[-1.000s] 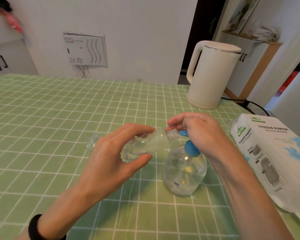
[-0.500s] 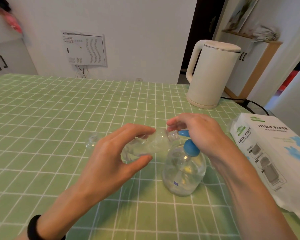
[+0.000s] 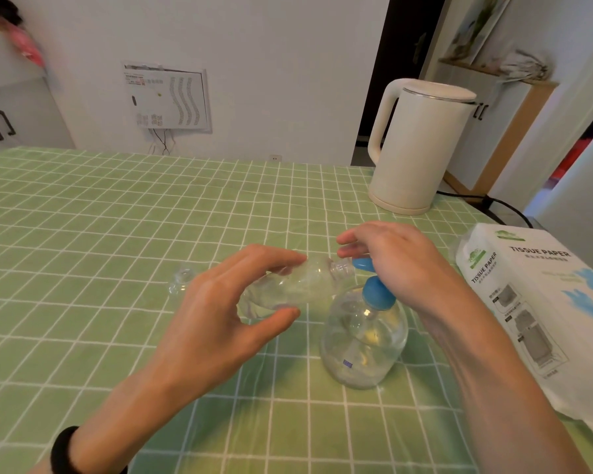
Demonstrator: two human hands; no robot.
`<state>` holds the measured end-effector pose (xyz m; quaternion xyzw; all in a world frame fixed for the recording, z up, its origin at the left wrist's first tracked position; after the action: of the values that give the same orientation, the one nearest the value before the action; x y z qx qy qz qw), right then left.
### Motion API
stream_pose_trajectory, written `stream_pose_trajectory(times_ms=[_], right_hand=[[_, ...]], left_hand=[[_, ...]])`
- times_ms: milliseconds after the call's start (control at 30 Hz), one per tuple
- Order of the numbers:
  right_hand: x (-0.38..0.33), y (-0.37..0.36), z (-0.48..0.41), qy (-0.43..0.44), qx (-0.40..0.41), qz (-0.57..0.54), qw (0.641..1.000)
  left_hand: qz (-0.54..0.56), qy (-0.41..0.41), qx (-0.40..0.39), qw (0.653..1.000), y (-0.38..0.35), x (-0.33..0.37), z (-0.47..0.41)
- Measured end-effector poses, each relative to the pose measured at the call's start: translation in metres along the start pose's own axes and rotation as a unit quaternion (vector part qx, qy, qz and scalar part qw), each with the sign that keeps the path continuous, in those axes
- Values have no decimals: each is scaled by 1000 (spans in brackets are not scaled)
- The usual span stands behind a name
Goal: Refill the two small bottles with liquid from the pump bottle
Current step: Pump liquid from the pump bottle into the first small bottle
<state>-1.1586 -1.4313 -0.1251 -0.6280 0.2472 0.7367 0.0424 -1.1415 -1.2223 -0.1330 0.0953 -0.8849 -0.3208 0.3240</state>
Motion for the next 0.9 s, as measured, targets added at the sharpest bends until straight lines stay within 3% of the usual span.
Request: stream_pose_trajectory(times_ms=[900], right_hand=[[8,-8,1,-16,-1,-17,1000]], left_hand=[[2,-4,4,1000,1,-2,0]])
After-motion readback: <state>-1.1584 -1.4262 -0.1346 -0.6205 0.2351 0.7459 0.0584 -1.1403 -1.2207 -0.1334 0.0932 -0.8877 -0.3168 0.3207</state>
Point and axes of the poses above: each hand's wrist, its own z-axis away from the middle knuckle, its own y-axis out of the back of the hand, x = y × z, the point moved 8 cm from there along -z, towards the middle knuckle, and after that the axes turned 9 degrees about -z, right-handed, at the moved point
